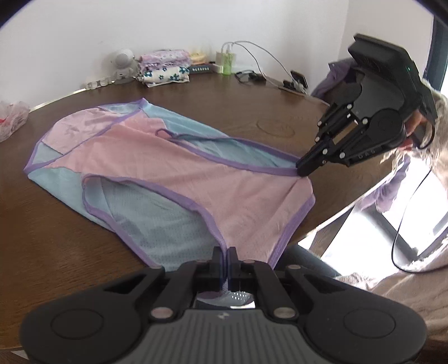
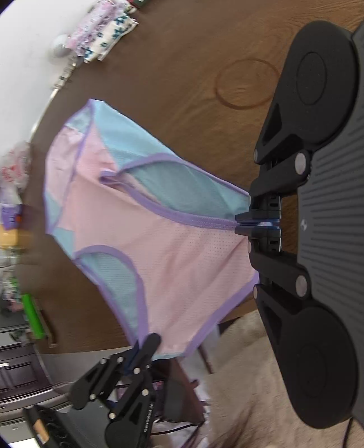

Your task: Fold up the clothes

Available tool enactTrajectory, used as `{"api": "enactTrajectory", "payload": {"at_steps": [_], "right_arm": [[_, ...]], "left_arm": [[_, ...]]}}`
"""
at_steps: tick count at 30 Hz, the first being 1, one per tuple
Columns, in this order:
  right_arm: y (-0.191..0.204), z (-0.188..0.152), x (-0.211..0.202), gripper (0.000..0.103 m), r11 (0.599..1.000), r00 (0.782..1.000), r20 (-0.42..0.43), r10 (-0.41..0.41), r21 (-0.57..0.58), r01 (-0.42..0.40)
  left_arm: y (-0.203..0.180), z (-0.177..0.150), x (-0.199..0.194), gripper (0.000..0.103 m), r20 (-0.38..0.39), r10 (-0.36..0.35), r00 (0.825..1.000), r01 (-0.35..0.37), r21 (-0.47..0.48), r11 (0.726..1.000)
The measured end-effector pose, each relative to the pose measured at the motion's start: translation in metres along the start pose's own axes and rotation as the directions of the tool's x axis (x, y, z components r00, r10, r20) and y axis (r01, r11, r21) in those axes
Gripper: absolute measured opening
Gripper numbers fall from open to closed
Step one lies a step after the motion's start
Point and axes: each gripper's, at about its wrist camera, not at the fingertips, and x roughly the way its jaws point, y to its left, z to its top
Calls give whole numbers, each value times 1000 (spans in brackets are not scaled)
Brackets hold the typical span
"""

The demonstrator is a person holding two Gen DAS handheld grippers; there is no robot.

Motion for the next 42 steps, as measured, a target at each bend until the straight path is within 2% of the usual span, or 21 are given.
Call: {"api": "enactTrajectory", "payload": {"at_steps": [2,4,6,7,9,11,15,20,22,25,27,28,32,34,37,38,40,42], "right_arm": [[-4,0,0,5,999,1000,2,6,33,-6],[-16,5,-10,16,994,998,62,15,104,-22],[-30,14,-18,38,982,991,134,-10,188,-16],[-37,18,-21,39,973,986,167,-26,229,-13],[-46,26,-11,40,957,984,159,-75,289,26],[-53,32,2,40,938,985,135,-110,341,58],[-39,36,13,40,934,985,147,-89,356,31],[-9,36,11,40,939,990,102,-101,339,61],[0,32,9,42,935,987,74,-140,340,107],[10,27,11,42,921,983,35,-181,356,157],[15,25,14,42,912,982,20,-190,373,169],[18,24,16,42,908,981,16,-193,381,173],[23,20,22,42,893,979,-11,-206,406,192],[22,19,26,42,890,978,-31,-205,410,199],[19,18,26,41,892,979,-45,-200,405,201],[17,18,26,41,894,977,-54,-206,397,210],[10,16,24,41,896,974,-74,-214,383,226],[-3,11,21,41,894,971,-101,-217,378,239]], "left_arm": [[4,0,-2,13,14,-2,1000,2,-13,1000],[12,4,-12,33,69,8,998,-5,-45,999],[27,10,-24,47,135,67,989,-54,-99,994],[35,14,-28,51,158,109,981,-88,-131,987],[56,21,-26,53,152,174,973,-144,-189,971],[77,28,-23,53,136,224,965,-188,-236,953],[128,41,-22,53,104,306,946,-264,-299,917],[199,71,-10,49,39,339,940,-308,-332,892],[224,86,-1,43,26,355,934,-331,-303,894],[249,109,24,40,10,350,937,-338,-236,911],[265,123,45,36,-6,354,935,-348,-198,916],[272,130,56,30,-14,362,932,-358,-182,916],[294,144,85,22,-41,353,935,-355,-143,924],[299,146,95,12,-56,332,942,-337,-111,935],[297,143,102,2,-80,302,950,-307,-63,950],[295,142,101,2,-91,298,950,-304,-57,951],[288,140,98,2,-119,314,942,-320,-34,947],[271,134,94,0,-148,351,925,-351,31,936]]}}
